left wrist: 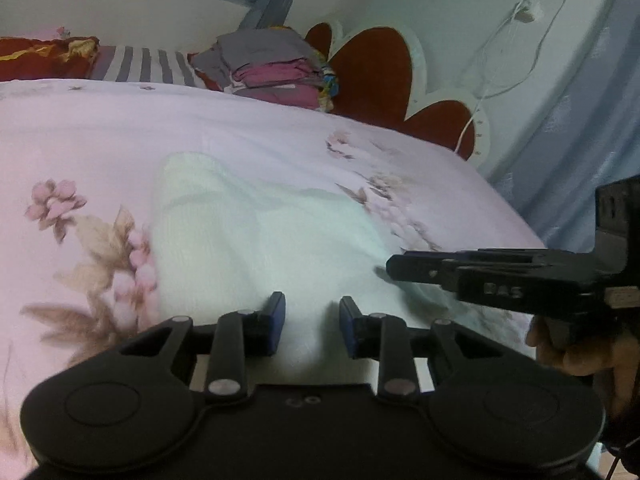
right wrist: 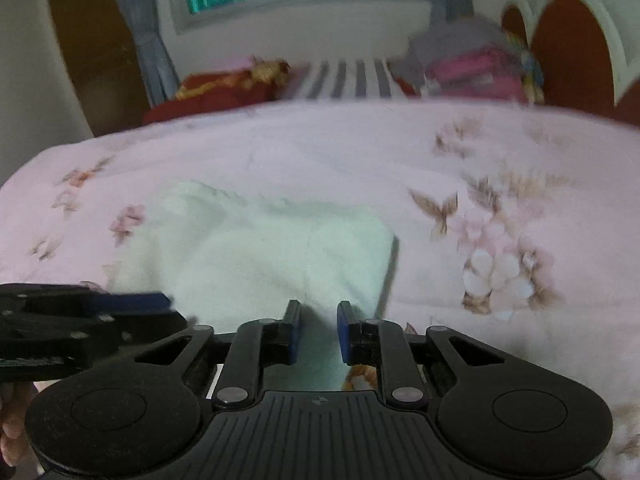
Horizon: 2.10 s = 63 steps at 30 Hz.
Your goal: Fold small clothes
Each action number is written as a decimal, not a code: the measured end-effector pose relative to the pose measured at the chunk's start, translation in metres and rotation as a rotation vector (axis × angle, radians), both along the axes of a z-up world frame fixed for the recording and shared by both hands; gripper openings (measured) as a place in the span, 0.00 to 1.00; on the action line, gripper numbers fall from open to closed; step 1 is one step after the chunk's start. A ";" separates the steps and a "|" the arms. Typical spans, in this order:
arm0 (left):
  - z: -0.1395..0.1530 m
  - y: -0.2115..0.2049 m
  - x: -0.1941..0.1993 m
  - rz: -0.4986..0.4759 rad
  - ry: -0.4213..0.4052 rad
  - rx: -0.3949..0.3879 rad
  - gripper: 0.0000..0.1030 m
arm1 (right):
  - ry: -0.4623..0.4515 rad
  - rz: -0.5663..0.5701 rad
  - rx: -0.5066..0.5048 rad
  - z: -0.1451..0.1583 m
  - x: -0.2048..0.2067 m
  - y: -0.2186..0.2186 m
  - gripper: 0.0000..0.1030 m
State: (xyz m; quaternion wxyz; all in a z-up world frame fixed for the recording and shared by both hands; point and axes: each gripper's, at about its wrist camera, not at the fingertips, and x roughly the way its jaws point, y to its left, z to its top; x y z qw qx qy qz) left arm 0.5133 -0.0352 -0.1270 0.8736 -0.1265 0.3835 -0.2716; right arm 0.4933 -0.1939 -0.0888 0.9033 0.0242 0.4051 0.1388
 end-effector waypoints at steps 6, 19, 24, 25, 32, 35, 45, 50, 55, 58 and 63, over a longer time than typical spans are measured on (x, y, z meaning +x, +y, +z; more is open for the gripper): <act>-0.010 0.002 -0.053 -0.012 0.053 -0.013 0.28 | -0.004 0.168 0.004 -0.001 -0.066 0.024 0.17; 0.012 0.032 -0.070 0.024 -0.015 -0.041 0.35 | 0.018 0.071 -0.018 -0.009 -0.124 -0.001 0.18; 0.041 0.036 0.034 0.119 -0.139 -0.031 0.35 | -0.110 -0.012 0.021 0.021 -0.058 0.001 0.18; 0.041 0.034 0.050 0.128 -0.130 -0.041 0.35 | -0.117 -0.026 0.021 0.021 -0.038 0.003 0.18; -0.021 0.020 0.107 0.148 0.056 -0.031 0.36 | 0.032 -0.010 -0.015 -0.024 0.057 0.022 0.17; -0.009 0.022 0.097 0.168 0.029 -0.011 0.37 | 0.001 0.017 -0.008 -0.025 0.054 0.015 0.17; -0.005 0.058 0.024 0.232 0.106 -0.058 0.81 | 0.054 -0.139 0.327 0.000 -0.007 -0.082 0.64; -0.018 0.052 0.018 0.270 0.159 -0.038 0.78 | 0.146 -0.112 0.460 -0.008 -0.029 -0.086 0.59; -0.006 0.051 0.013 0.266 0.145 0.009 0.76 | 0.169 -0.184 0.301 -0.016 -0.029 -0.085 0.43; -0.002 0.050 0.011 0.263 0.141 0.004 0.76 | 0.143 -0.234 0.468 -0.007 -0.037 -0.109 0.43; -0.005 0.045 0.013 0.251 0.174 -0.034 0.75 | 0.241 -0.177 0.608 -0.018 -0.021 -0.099 0.47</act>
